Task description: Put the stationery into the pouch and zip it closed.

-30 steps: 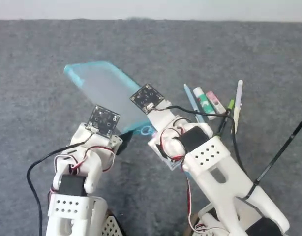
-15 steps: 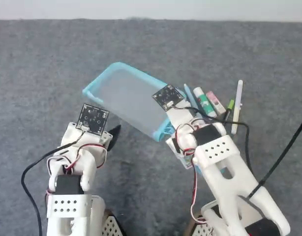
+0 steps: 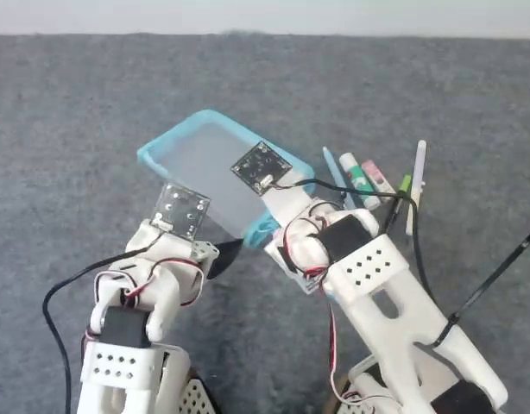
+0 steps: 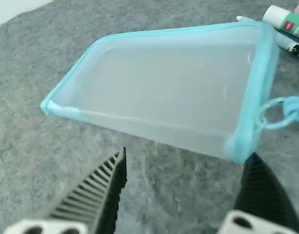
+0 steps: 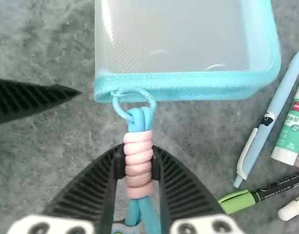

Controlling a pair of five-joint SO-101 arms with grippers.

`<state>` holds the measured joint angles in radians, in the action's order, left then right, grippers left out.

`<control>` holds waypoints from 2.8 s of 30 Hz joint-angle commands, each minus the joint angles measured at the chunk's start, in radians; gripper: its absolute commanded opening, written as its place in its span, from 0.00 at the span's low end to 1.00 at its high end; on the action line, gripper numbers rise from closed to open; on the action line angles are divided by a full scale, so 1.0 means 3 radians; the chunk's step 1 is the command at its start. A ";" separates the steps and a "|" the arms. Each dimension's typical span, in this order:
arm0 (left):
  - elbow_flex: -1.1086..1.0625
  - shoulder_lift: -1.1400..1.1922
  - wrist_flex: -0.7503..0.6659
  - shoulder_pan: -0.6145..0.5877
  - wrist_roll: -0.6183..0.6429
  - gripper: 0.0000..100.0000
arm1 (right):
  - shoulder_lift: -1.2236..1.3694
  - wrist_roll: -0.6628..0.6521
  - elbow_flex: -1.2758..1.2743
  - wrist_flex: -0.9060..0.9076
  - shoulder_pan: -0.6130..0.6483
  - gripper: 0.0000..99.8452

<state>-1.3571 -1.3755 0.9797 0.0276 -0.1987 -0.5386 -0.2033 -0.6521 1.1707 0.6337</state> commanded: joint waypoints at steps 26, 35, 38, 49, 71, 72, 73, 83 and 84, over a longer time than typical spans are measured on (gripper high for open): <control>-0.0176 -0.0031 -0.0471 0.0072 -0.0051 0.35 | -0.0090 0.0077 0.0604 0.0453 0.0130 0.01; -0.0166 0.0414 -0.0803 0.0046 -0.0056 0.35 | -0.0473 -0.0036 0.0583 0.0703 0.0120 0.01; -0.0151 0.0455 -0.0834 -0.0087 -0.0056 0.35 | -0.0729 -0.0164 0.0465 0.0780 0.0110 0.01; -0.0151 0.0481 -0.0910 -0.0276 -0.0036 0.35 | -0.1000 -0.0271 -0.0072 0.0734 0.0100 0.01; 0.0304 0.0286 -0.0010 -0.0240 -0.0051 0.36 | -0.0959 -0.0051 -0.0619 -0.0115 -0.0151 0.01; 0.0304 0.0159 0.0077 -0.0215 -0.0051 0.36 | -0.0959 -0.0051 -0.0614 -0.0115 -0.0151 0.01; 0.0299 0.0000 0.0184 -0.0143 -0.0056 0.36 | -0.0959 -0.0056 -0.0604 -0.0120 -0.0151 0.01; 0.0018 -0.0849 0.0378 0.0194 -0.0031 0.36 | -0.0391 0.0087 0.0563 0.0366 0.0146 0.01; 0.0018 -0.0854 0.0378 0.0194 -0.0031 0.36 | -0.0320 0.0092 0.0563 0.0366 0.0202 0.01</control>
<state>-1.3602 -1.6088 1.1040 0.0721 -0.2125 -0.6951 -0.1926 -0.5738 1.2597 0.6444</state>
